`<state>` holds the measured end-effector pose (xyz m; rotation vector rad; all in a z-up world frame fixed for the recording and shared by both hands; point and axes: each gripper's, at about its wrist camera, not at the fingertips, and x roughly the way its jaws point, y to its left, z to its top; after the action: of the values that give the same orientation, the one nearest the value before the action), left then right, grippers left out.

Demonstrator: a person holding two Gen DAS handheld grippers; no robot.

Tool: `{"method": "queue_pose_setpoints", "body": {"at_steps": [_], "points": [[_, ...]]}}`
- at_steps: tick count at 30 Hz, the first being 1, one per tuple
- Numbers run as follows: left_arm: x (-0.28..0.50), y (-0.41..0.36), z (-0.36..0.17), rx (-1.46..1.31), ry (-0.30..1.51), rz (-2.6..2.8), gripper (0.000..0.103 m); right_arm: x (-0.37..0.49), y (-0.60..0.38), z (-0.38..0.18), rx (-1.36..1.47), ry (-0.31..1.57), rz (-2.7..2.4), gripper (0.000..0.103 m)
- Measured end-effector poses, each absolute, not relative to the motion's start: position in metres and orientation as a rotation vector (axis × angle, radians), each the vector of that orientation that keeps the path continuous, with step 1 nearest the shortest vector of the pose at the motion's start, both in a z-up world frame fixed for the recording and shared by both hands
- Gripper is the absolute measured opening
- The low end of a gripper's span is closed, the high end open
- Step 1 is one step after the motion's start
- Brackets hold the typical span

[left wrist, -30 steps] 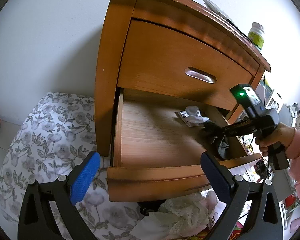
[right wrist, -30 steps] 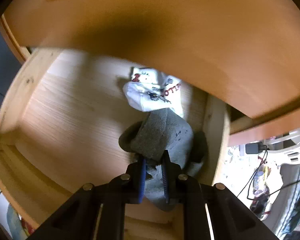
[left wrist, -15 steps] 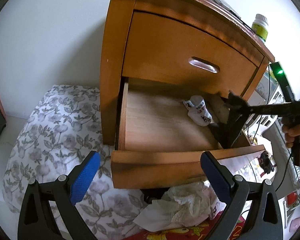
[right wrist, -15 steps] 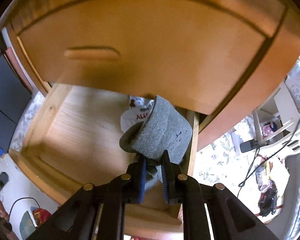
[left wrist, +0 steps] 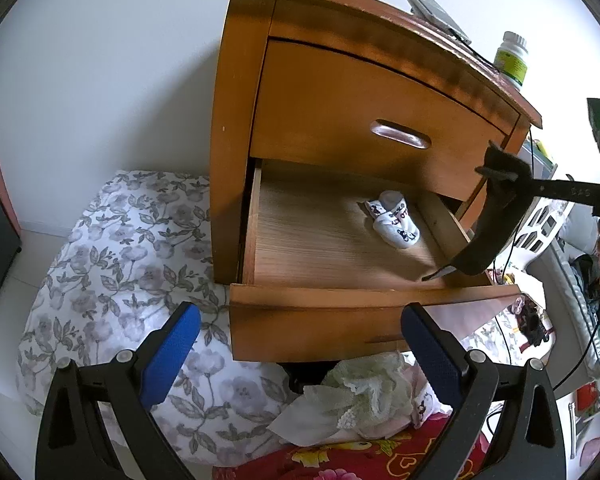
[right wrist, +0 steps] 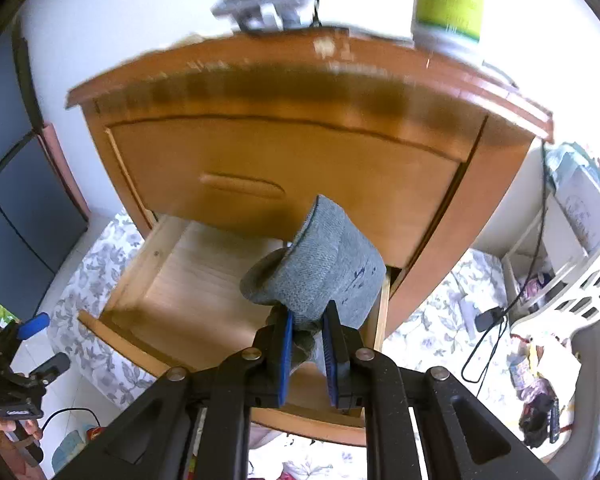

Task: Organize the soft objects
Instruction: 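Lift the grey cloth up out of the drawer with the right gripper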

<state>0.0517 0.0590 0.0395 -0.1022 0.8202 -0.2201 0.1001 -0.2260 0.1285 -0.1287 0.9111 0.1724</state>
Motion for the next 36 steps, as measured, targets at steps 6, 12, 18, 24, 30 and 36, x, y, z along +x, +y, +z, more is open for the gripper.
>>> {"method": "queue_pose_setpoints", "body": {"at_steps": [6,12,18,24,30,36], "points": [[0.041,0.054,0.048,-0.088,0.809,-0.219,0.1,0.079,-0.226,0.15,-0.125,0.852,0.184,0.015],[0.031,0.05,0.055,-0.073,0.798,-0.215,0.1,0.051,-0.229,0.173,-0.118,0.786,0.205,0.015],[0.022,0.044,0.063,-0.054,0.782,-0.22,0.1,0.025,-0.231,0.191,-0.123,0.735,0.223,0.015],[0.012,0.036,0.068,-0.034,0.771,-0.222,0.1,-0.003,-0.234,0.207,-0.138,0.69,0.246,0.015],[0.005,0.028,0.073,-0.016,0.762,-0.228,0.1,-0.026,-0.237,0.214,-0.146,0.664,0.262,0.015],[-0.001,0.024,0.078,-0.003,0.753,-0.23,0.1,-0.042,-0.236,0.215,-0.158,0.658,0.281,0.015]]}}
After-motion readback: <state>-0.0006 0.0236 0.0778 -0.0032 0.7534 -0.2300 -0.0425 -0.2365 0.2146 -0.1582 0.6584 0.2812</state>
